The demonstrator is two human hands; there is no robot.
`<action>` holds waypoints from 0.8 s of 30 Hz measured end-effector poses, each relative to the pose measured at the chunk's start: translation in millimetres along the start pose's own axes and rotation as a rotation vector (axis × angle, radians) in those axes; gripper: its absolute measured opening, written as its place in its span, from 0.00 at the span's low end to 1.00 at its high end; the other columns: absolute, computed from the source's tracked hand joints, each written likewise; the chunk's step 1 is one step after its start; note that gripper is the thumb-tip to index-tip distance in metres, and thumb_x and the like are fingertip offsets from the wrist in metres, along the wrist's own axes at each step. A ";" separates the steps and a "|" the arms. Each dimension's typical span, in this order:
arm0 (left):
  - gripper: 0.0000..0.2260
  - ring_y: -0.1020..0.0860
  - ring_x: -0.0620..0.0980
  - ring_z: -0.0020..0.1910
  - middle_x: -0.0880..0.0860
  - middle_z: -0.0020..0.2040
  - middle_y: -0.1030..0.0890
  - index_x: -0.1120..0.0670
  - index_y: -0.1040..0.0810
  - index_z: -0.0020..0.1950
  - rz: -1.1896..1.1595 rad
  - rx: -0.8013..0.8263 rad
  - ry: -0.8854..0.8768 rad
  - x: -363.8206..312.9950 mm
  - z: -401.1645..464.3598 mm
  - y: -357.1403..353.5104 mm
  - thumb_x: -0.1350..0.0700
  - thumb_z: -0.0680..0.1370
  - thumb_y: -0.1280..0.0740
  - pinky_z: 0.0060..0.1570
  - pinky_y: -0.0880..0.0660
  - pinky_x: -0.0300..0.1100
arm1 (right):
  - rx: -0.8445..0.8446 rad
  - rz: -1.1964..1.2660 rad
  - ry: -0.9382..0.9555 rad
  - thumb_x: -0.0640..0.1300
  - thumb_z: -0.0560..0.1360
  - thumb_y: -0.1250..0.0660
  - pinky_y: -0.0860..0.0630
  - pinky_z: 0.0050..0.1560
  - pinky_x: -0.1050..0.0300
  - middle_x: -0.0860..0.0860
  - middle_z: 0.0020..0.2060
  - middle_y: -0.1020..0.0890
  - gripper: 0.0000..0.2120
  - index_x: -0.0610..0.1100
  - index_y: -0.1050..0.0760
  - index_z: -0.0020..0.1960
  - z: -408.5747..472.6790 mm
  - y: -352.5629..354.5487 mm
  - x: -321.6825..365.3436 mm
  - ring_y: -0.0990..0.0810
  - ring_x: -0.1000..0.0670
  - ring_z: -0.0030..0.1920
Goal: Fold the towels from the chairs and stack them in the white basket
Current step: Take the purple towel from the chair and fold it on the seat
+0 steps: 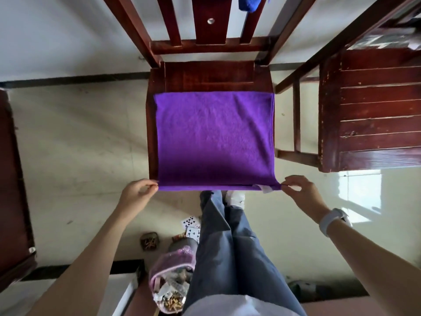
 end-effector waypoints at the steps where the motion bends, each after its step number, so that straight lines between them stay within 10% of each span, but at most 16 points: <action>1: 0.05 0.23 0.48 0.44 0.54 0.44 0.19 0.55 0.20 0.43 -0.084 -0.013 0.009 -9.9 6.5 7.1 0.63 0.75 0.34 0.43 0.31 0.29 | -0.015 0.078 -0.012 0.33 0.72 0.32 0.31 0.41 0.73 0.47 0.48 0.23 0.04 0.38 0.22 0.46 3.9 5.0 10.7 0.24 0.48 0.48; 5: 0.06 0.26 0.42 0.38 0.49 0.38 0.22 0.54 0.23 0.43 -0.352 -0.111 -0.002 -50.3 37.6 30.7 0.63 0.76 0.36 0.36 0.32 0.25 | -0.115 0.308 -0.014 0.32 0.73 0.38 0.31 0.41 0.72 0.46 0.40 0.22 0.06 0.40 0.23 0.43 27.1 22.0 56.8 0.25 0.56 0.38; 9: 0.08 0.25 0.41 0.37 0.50 0.40 0.23 0.51 0.24 0.42 -0.576 -0.164 0.008 -73.4 80.0 42.2 0.62 0.77 0.37 0.40 0.28 0.33 | -0.165 0.530 -0.072 0.36 0.74 0.38 0.25 0.42 0.50 0.45 0.39 0.25 0.10 0.48 0.27 0.37 68.6 24.7 86.4 0.27 0.50 0.37; 24: 0.08 0.25 0.48 0.45 0.53 0.42 0.22 0.59 0.22 0.52 -0.398 -0.393 -0.066 -98.4 198.4 38.2 0.58 0.77 0.37 0.48 0.28 0.44 | -0.370 0.255 0.114 0.40 0.76 0.41 0.34 0.33 0.77 0.47 0.46 0.24 0.13 0.36 0.26 0.57 183.8 18.3 122.4 0.28 0.52 0.46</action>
Point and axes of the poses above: each hand's wrist, its own z-axis towards the middle knuckle, its own y-axis out of the back of the hand, x = y × z, the point moved 4 cm from there along z, towards the middle knuckle
